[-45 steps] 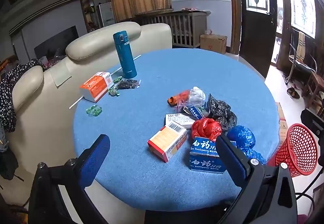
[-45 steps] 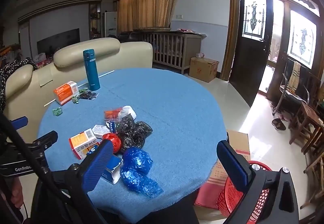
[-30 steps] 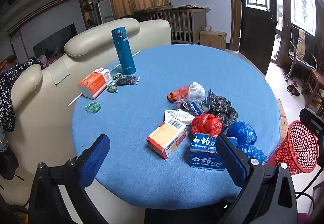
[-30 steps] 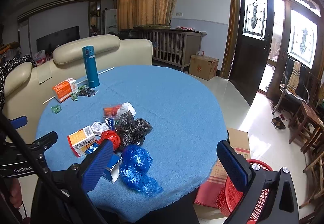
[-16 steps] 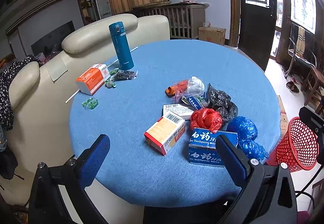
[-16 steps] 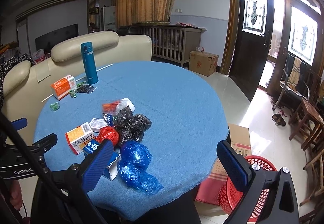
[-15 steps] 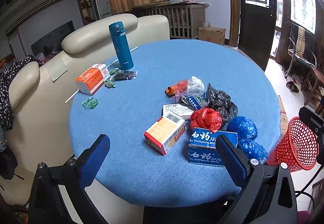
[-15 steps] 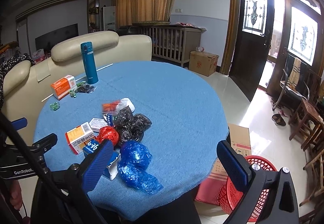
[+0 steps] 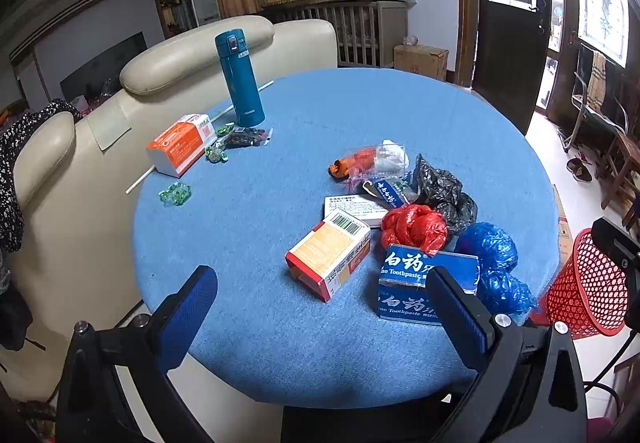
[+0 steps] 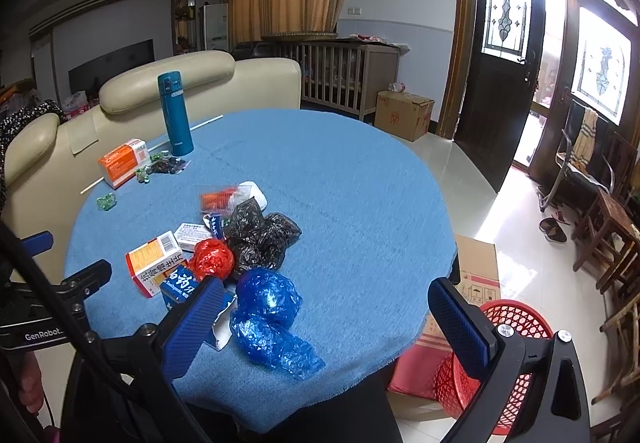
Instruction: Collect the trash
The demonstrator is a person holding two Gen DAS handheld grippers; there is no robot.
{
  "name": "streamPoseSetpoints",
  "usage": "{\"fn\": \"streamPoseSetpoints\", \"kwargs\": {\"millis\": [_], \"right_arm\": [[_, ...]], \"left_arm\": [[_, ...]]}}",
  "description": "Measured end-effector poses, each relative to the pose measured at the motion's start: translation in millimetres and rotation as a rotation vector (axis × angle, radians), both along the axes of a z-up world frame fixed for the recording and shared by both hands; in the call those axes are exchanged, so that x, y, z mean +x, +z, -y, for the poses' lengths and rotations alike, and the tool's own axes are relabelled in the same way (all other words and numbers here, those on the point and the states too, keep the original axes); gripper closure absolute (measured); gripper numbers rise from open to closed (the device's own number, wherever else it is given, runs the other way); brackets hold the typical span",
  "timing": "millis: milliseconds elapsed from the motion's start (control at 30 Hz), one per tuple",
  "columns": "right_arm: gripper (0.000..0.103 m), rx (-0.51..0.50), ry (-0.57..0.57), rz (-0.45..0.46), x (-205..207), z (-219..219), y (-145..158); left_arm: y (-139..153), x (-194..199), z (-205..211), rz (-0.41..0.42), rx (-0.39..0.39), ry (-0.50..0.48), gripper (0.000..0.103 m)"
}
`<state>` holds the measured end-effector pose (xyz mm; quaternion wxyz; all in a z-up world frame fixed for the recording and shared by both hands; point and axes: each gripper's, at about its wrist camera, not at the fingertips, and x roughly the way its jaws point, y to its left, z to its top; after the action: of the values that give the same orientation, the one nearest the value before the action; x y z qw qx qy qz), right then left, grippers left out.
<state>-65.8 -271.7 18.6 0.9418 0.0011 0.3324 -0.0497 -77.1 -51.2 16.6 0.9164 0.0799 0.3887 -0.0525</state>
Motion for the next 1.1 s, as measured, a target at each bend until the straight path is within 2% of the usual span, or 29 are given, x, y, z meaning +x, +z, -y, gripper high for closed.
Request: {"fn": "streamPoseSetpoints", "kwargs": {"millis": [233,367,400,533,567,700,767,833,900,967,1033,1100], "right_arm": [[0.0,0.035,0.001,-0.045,10.8,3.1,-13.6],[0.0,0.131,0.024,-0.125,29.7,19.5,-37.8],[0.002,0.191,0.043,-0.162,36.6,25.7,-47.7],[0.028,0.365,0.096,-0.281,58.2,38.9,-82.7],[0.03,0.391,0.108,-0.292,63.3,38.2,-90.0],[0.034,0.438,0.172,-0.318,81.5,27.9,-108.8],[0.041,0.467,0.206,-0.335,86.2,23.0,-113.3],[0.052,0.486,0.232,-0.371,90.4,21.0,-120.8],[0.054,0.503,0.253,-0.387,91.6,17.3,-125.0],[0.061,0.495,0.265,-0.38,87.8,16.8,-124.6],[0.073,0.48,0.264,-0.365,82.7,19.4,-123.3],[0.076,0.488,0.238,-0.36,79.3,28.0,-124.7]], "left_arm": [[-9.0,10.2,-6.1,-0.026,-0.006,0.015,0.0],[-15.2,16.0,-6.6,-0.043,-0.003,0.009,0.0],[-17.5,17.8,-6.5,-0.053,-0.006,0.004,0.0],[-30.1,24.9,-3.9,-0.102,-0.01,-0.009,0.0],[-32.7,26.4,-2.9,-0.114,-0.013,-0.013,0.0],[-39.3,31.4,0.5,-0.16,-0.037,-0.03,0.0],[-40.8,34.1,1.7,-0.176,-0.05,-0.034,0.0],[-41.9,37.0,2.9,-0.193,-0.063,-0.037,0.0],[-42.5,40.1,5.2,-0.209,-0.077,-0.045,0.0],[-43.7,42.9,9.7,-0.217,-0.082,-0.054,0.0],[-44.7,43.9,15.3,-0.223,-0.08,-0.063,0.0],[-46.2,43.6,23.6,-0.227,-0.077,-0.084,0.0]]}}
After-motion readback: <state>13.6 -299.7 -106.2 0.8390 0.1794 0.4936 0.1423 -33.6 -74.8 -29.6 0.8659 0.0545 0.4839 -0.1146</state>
